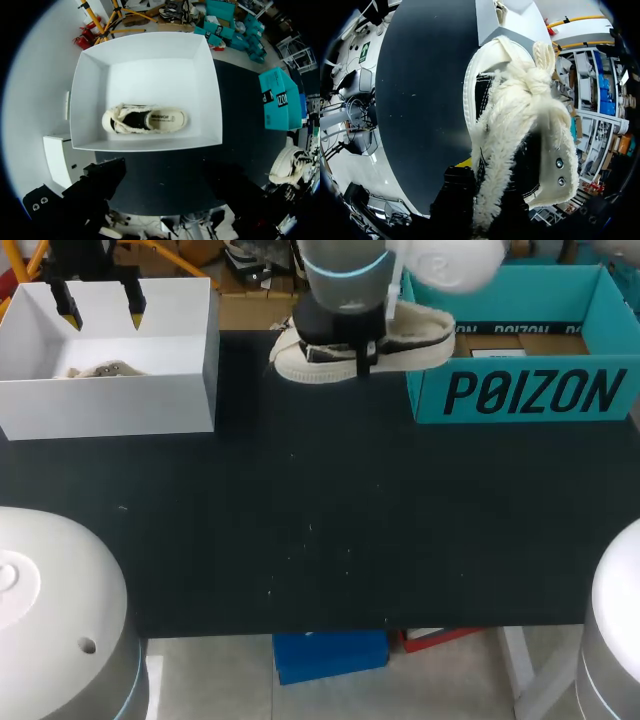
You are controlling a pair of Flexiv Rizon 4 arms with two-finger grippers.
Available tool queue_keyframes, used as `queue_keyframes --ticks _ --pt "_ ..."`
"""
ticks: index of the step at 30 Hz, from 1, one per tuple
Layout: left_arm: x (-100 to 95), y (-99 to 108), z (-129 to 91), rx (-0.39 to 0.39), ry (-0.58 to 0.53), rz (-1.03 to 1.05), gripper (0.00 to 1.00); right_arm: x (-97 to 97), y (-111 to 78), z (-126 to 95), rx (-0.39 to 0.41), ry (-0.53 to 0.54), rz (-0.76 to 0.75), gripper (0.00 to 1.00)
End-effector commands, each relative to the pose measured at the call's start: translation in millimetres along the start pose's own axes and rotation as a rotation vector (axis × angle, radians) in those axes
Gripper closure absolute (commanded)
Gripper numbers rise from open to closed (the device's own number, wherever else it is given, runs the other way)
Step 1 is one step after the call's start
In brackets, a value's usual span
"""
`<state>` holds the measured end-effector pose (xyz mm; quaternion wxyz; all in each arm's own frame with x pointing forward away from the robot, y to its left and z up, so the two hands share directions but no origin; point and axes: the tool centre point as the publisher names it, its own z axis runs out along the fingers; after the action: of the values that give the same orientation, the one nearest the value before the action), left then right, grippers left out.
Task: Take the shoe out of the shoebox, open the shoe tongue, remove and reinsert the insole, then place the shoe into the shoebox
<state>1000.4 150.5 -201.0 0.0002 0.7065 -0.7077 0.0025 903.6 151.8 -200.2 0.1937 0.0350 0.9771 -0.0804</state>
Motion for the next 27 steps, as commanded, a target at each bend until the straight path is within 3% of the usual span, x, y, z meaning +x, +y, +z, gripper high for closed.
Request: queue_keyframes --ticks 1,13,27 --pt "0.0 0 0 -0.002 -0.002 0.000 0.00 18.7 40.5 29 0.013 -0.002 0.016 1.00" --pt "0.0 0 0 -0.002 -0.002 0.000 0.00 70.6 91.0 90 -0.055 0.047 0.014 1.00" --pt "0.0 0 0 -0.002 -0.002 0.000 0.00 115.3 109.5 108 -0.131 0.085 -0.006 1.00"
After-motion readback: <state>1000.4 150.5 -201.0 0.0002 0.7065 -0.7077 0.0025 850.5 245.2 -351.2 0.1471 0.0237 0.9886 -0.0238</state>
